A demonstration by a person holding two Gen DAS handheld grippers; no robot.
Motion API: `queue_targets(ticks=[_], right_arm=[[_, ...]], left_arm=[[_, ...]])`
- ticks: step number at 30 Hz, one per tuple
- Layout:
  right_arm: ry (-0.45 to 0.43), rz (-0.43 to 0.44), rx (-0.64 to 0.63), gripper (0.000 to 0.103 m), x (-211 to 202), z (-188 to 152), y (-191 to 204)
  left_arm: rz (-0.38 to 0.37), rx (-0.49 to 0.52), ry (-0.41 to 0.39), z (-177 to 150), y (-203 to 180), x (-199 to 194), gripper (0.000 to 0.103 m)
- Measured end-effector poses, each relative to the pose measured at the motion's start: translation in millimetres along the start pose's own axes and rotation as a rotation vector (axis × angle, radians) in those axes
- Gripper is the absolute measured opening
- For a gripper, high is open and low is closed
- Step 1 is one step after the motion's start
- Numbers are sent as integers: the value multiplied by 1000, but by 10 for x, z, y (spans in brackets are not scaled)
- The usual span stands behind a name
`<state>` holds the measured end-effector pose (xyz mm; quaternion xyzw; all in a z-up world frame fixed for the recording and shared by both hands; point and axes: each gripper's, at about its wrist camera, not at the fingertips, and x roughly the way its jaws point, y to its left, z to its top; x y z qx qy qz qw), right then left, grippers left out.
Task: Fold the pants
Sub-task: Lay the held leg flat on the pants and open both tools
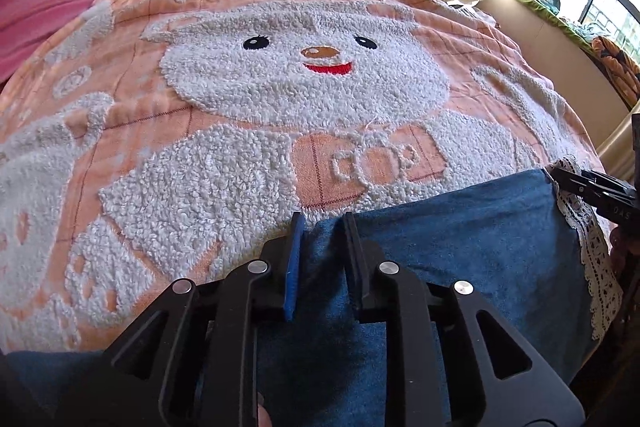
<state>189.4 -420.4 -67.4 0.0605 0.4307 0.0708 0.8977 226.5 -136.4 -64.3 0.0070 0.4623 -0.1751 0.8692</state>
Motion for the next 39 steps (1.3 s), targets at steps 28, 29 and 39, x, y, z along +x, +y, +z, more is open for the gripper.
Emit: queue_targets(ticks=[28,29,39], right_arm=[[-130,-59,-57,76,-1102,-1122,1054],[-125,-59,-58,76,-1084,-1133,1078],[-1,-108,-1,75,-852,-1359,874]], left_arm=[[30,-29,-89,-885,-29,-1163,93],[26,-16,-79,-926,-56,-1142,93],[144,43,37,-1188,42,-860,93]])
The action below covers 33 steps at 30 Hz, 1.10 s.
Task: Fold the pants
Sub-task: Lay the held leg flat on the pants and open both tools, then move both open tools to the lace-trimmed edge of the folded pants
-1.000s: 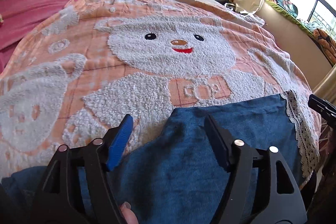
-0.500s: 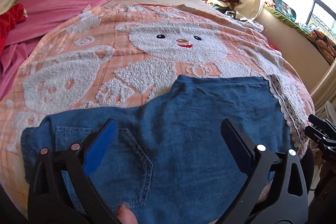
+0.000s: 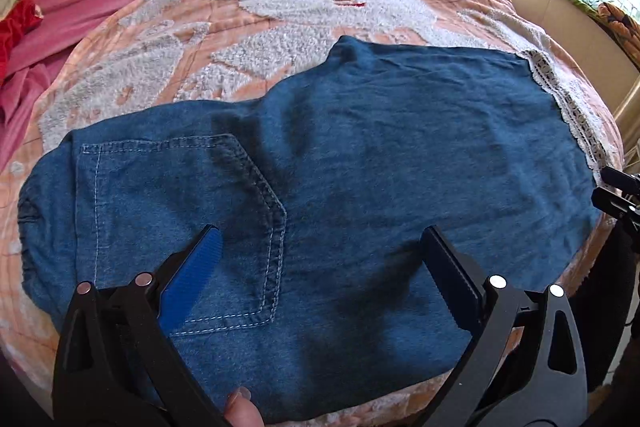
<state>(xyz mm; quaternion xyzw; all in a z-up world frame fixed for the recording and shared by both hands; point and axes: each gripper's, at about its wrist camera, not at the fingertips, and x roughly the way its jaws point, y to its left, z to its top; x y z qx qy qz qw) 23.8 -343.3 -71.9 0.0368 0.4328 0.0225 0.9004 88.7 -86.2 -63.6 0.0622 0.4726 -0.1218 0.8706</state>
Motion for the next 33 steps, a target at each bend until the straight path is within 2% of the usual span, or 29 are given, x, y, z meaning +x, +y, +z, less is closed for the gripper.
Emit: queue_targets(ticks=[5,10,12,13,16,20,33], right_arm=[[-9,17,23,75,1,-31,-29],[-38,77,94,76,-176,-37,-102],[-60,107,134,76,-318,-48,-153],[-65,107,142,76,-371,-52,-166],[-75,105,162,76,-503,-69,-209],[-90,85,168,76,-610,-74,-224],[-152,66,164,76,-851,-35,-171]], left_arm=[[-18,0,6,-40,33,77,93],[-32,-31,10,-18,37,25,93],[-82,-74,4,8,56,-73,93],[-110,-84,0,15,58,-111,93],[-109,-69,-17,17,15,-213,93],[-148,-69,-45,33,-20,-365,93],[-188,-10,-155,232,-201,-819,93]])
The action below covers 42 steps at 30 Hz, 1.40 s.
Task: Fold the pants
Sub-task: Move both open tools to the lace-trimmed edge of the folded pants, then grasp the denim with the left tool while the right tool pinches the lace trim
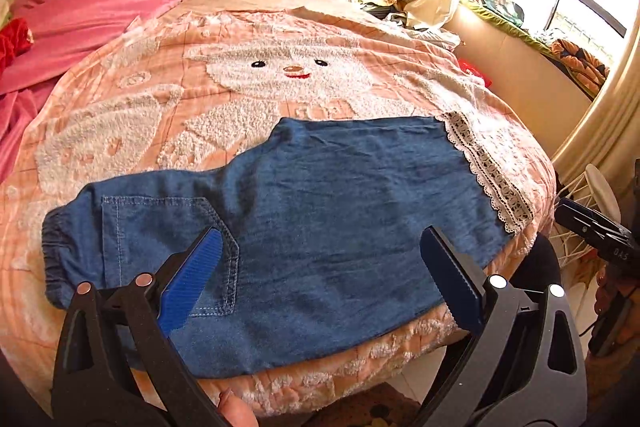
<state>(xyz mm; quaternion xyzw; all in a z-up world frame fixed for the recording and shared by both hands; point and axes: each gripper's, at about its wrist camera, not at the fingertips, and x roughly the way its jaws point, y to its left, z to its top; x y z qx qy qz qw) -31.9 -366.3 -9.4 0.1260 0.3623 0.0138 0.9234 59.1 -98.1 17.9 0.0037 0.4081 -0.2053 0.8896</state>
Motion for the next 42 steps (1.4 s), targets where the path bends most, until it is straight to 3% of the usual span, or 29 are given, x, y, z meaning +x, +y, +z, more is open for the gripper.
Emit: queue_targets(ticks=[8,16,42], right_arm=[[-39,-5,24,76,-120,32,-76],[-45,-11,70,76,-132,44,-236],[73,20,177,76,546,-64,-562]], left_arm=[[-47,91,-37,292,-352,29,93],[-95,186,-39,626,-680,315,93],[-240,381,150,1096,-1286,1786,93]])
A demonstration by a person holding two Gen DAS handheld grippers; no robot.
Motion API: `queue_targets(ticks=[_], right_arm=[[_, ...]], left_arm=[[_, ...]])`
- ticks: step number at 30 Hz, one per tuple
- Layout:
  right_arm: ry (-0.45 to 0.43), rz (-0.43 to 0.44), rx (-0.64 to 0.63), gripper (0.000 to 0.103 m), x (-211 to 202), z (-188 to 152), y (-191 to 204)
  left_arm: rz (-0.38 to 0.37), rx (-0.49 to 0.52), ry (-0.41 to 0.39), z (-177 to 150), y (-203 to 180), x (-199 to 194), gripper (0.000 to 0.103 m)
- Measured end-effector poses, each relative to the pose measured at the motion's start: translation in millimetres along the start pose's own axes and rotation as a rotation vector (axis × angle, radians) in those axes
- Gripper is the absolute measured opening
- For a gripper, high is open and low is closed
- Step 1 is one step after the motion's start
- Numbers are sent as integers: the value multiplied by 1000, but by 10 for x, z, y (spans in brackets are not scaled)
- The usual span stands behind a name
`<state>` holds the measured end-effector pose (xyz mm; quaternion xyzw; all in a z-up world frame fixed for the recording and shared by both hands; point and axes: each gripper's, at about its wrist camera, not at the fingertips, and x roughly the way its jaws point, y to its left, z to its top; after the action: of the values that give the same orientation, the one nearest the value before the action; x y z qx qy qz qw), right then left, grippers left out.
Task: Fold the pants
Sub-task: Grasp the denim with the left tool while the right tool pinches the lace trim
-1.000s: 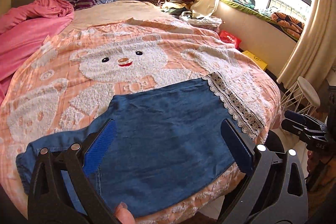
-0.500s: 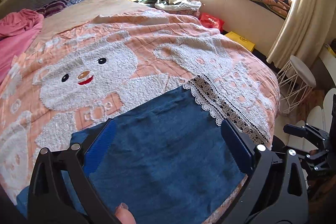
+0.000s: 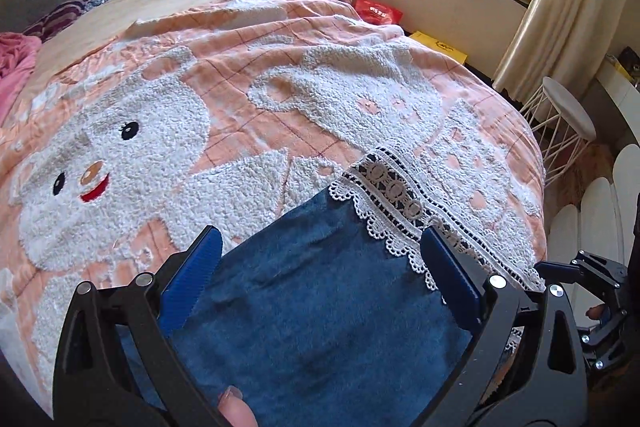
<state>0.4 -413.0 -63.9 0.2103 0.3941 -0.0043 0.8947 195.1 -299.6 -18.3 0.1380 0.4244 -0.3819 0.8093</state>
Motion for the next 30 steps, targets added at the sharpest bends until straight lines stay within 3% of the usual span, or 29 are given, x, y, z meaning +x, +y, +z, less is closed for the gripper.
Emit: queue_targets(ticks=[2,6,7,9,11,19,22,26,30], right_arm=[[17,3,18,73,76,-5,-40],[11,28,21,46,96,11,-30],[5,49,31,45,78,19,-29],[-4,101,40,45,54,41,-11],[2,100,38,45,88,49,-4],[29,127,58,45,226,75,-33],[15,155,57,44,212,95,-22],[29,162,68,44,291,93,-54],[26,177,81,37,348,127,-69]], left_arm=[[-9,16,11,43,0,109,93],[-26,22,32,122,36,313,89],[-34,23,40,139,43,359,88],[-61,15,66,164,60,455,71],[-99,-15,103,186,101,556,61],[-170,-18,123,201,121,607,54],[-231,-41,134,206,140,568,34],[-229,7,143,220,56,575,32],[-199,54,145,196,-22,699,41]])
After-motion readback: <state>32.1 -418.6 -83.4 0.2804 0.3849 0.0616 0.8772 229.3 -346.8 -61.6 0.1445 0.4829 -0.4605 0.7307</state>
